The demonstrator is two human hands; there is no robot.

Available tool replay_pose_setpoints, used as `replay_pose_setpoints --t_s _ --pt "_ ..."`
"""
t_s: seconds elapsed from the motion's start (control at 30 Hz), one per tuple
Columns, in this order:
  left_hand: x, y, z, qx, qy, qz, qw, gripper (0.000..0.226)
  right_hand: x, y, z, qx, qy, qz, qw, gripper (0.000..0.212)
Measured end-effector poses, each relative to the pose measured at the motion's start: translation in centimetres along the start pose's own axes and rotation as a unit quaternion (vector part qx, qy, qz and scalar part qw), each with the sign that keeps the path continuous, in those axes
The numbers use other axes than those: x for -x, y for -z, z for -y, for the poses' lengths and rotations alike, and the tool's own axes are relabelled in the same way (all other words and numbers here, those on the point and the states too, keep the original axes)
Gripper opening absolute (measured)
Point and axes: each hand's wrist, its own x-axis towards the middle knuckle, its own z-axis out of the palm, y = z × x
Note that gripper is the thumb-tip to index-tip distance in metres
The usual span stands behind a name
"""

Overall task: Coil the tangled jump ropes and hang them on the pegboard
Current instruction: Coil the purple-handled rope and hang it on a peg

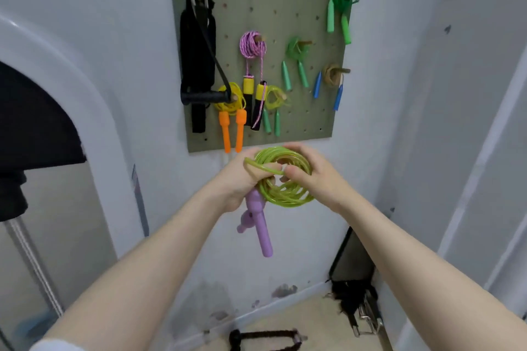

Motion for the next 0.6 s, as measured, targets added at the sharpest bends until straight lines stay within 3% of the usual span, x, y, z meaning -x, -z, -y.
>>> replay_pose_setpoints --t_s 0.07,0.17,0.23,0.33,0.37,0.47,0.6 --pt "-3.0 1.8 -0.4 -0.03 -0.003 -0.017 0.999 0.005 -2.7 0.0 0.2 0.03 0.037 -0.009 0.999 0.051" --pt "-6.3 3.6 -1.3 -0.052 -0.003 -0.019 0.998 0.016 -6.1 0.4 0.1 0.045 0.058 0.004 0.997 0.053" --pt "-8.2 4.4 -1.9 -0.05 -0.023 -0.011 0.998 0.004 -8.5 0.7 -0.4 0.057 0.072 -0.018 0.996 0.046" --pt "-10.7 5.1 -2.7 -0.025 -0.072 0.007 0.997 0.022 -12.2 1.2 -0.6 -0.055 0.069 -0.089 0.992 0.009" --pt "-11.2 5.2 -3.1 -0.013 -0.084 0.019 0.996 0.024 -13.3 1.5 -0.5 -0.128 0.047 -0.087 0.987 0.007" --pt "-13.5 5.8 -3.7 0.058 -0.102 0.05 0.992 0.017 -16.1 3.2 -0.5 -0.323 0.007 -0.022 0.946 0.015" --pt "-17.5 7.4 -4.2 0.14 -0.14 0.064 0.978 0.006 -20.8 5.9 -1.8 -0.405 0.066 0.1 0.906 0.053"
